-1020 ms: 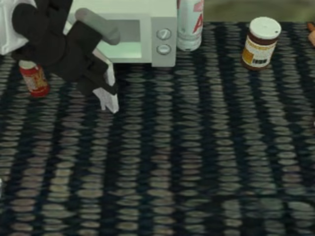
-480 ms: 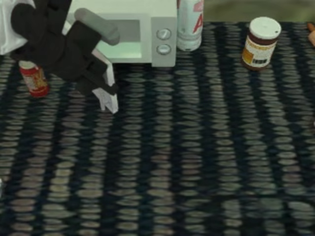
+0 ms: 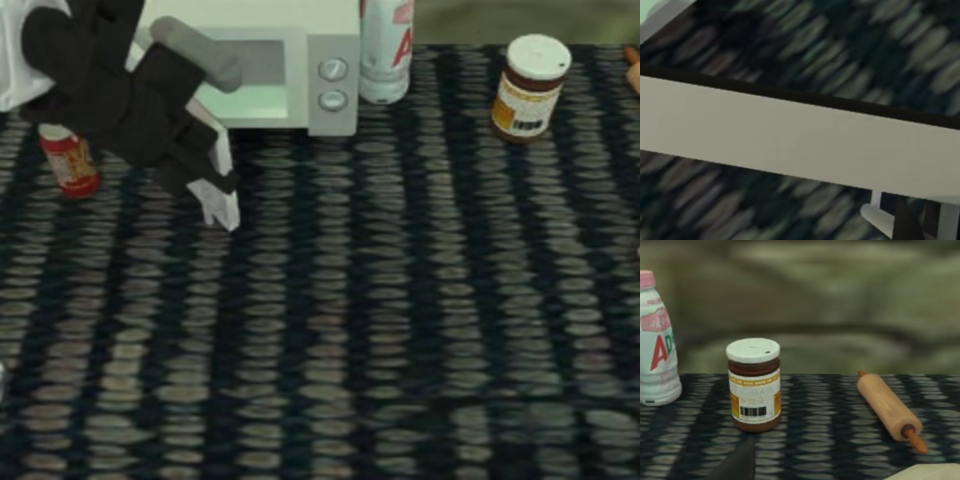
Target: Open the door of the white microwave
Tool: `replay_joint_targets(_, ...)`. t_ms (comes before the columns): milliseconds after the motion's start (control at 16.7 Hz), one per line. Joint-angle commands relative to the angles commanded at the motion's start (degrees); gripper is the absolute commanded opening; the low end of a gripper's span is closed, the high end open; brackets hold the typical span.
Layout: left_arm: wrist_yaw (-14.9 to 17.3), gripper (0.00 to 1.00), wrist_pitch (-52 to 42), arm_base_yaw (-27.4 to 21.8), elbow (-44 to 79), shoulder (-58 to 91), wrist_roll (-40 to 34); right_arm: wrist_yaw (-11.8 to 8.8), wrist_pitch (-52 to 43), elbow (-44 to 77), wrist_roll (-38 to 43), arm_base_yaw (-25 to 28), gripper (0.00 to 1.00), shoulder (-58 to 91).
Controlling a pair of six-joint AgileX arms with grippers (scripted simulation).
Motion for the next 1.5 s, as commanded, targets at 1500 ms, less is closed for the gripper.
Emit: replay_joint_targets(1500,5.46,0.00,-2.94,4.47,-1.40,-1.52,11.10,0.00,0.00,0.00,0.00,0.00,1.00,0.00)
